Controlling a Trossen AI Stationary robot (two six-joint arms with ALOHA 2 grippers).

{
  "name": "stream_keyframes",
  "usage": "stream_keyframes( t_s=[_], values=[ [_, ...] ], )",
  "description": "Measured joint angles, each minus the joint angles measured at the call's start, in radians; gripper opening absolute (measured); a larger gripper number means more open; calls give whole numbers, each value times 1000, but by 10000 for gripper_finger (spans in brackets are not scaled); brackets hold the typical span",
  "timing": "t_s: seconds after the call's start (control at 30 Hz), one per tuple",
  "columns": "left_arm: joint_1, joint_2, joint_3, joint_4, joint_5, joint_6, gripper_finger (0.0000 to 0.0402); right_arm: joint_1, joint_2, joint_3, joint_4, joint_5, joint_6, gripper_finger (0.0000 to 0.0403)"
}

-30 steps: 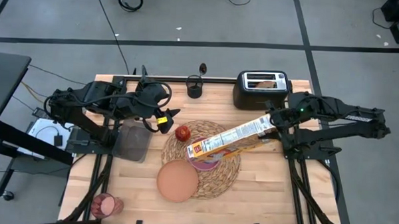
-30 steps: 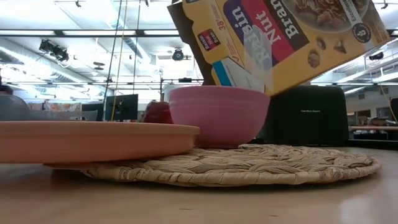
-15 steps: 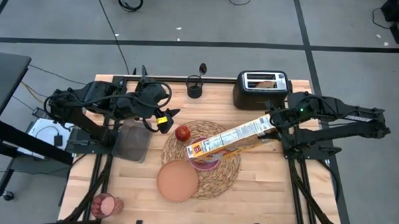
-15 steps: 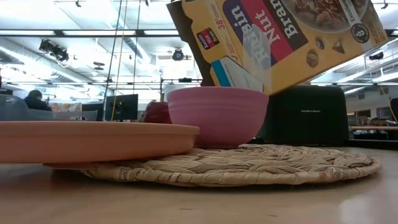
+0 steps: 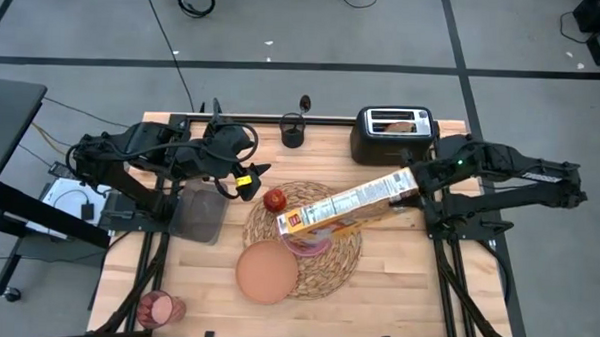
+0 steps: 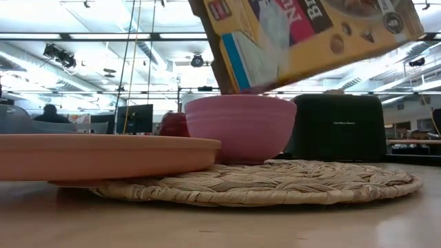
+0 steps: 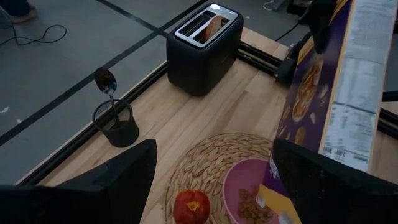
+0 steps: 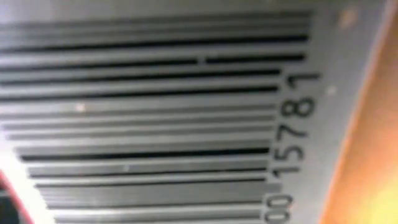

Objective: Arrange a breakfast setting
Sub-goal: Pour the cereal into the pink bowl

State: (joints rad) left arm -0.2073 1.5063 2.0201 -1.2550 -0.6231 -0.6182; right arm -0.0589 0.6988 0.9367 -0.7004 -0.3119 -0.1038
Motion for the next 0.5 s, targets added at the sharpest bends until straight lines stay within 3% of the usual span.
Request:
stream_keyframes(
  t_s=[0.5],
  values=[
    [0, 0, 0, -8, 0, -6, 327, -1, 1, 11, -32, 7, -12, 206]
  ],
)
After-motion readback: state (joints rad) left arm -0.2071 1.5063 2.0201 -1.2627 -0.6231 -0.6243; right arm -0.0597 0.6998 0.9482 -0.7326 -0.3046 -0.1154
